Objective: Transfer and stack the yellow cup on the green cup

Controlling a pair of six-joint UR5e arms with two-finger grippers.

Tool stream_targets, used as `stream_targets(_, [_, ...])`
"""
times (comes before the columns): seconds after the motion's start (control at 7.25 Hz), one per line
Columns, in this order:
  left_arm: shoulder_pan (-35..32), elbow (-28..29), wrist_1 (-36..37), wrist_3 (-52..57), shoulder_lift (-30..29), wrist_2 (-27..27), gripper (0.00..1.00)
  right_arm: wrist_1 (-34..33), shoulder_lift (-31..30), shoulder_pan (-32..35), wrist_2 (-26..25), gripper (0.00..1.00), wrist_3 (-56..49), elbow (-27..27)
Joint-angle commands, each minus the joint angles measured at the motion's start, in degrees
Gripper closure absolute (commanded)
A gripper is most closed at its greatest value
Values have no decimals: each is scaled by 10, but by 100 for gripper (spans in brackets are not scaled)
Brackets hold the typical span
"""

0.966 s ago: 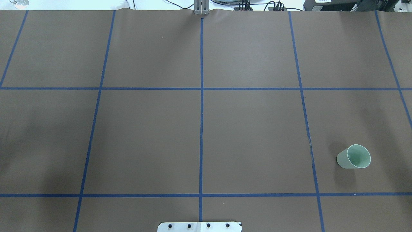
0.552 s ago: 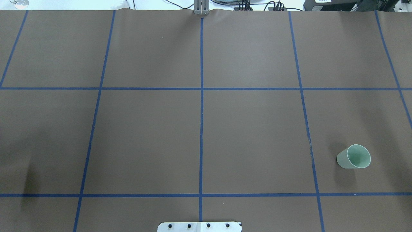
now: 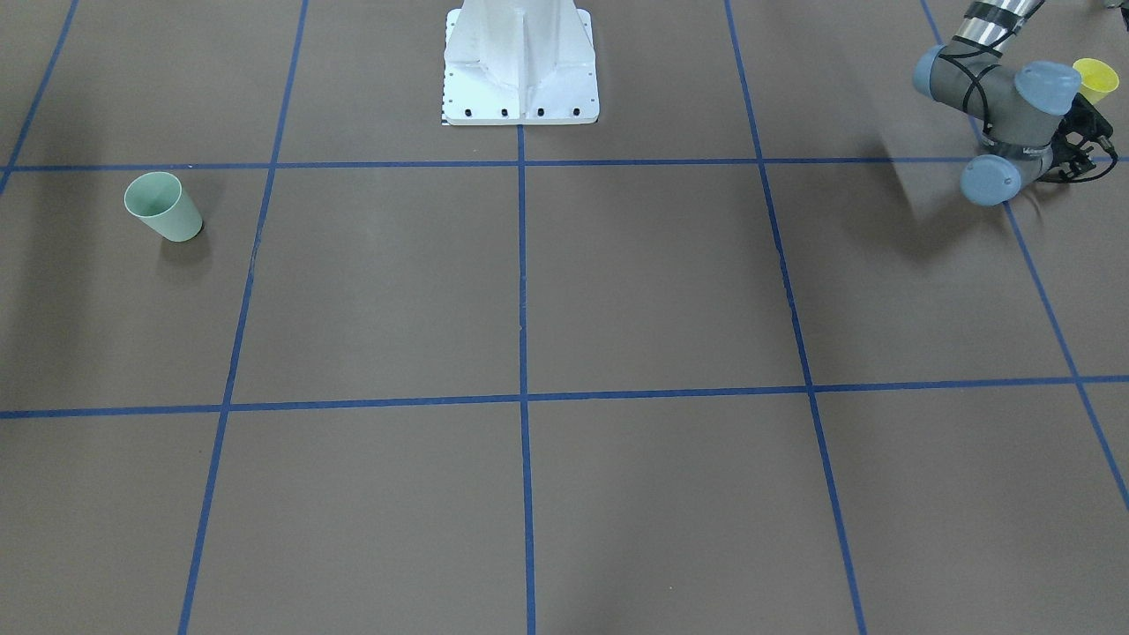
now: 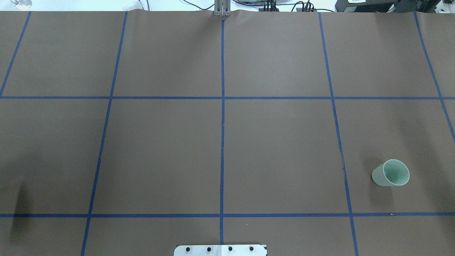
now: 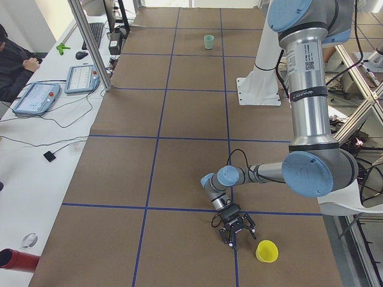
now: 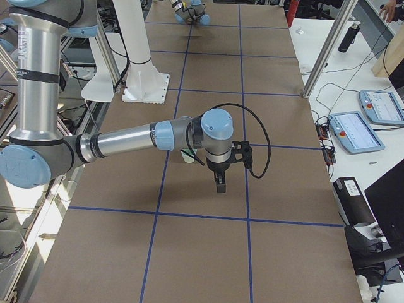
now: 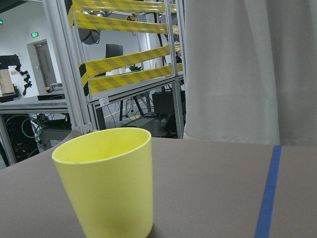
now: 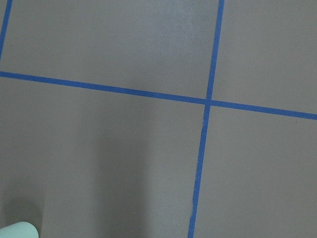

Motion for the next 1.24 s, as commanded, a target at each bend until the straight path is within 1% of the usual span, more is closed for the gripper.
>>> stream_targets(0.0, [1,1,23,2,2,-5,0,0,-1,0,0,1,0,0])
stream_targets(0.28, [1,0,57,3,8,-12,0,0,0,0,0,1,0,1])
stream_targets(0.41, [1,1,57,2,20,-13,0,0,1,0,0,1,0,3])
stream_targets(0.55, [1,1,58,2,28,-31,0,-1,1,0,1,1,1,6])
stream_targets(0.97, [1,1,56,0,30,-33,0,-2,0,0,8,1,1,6])
stream_targets(1.1, [5,0,54,2,29,-48,0,-2,0,0,8,1,1,5])
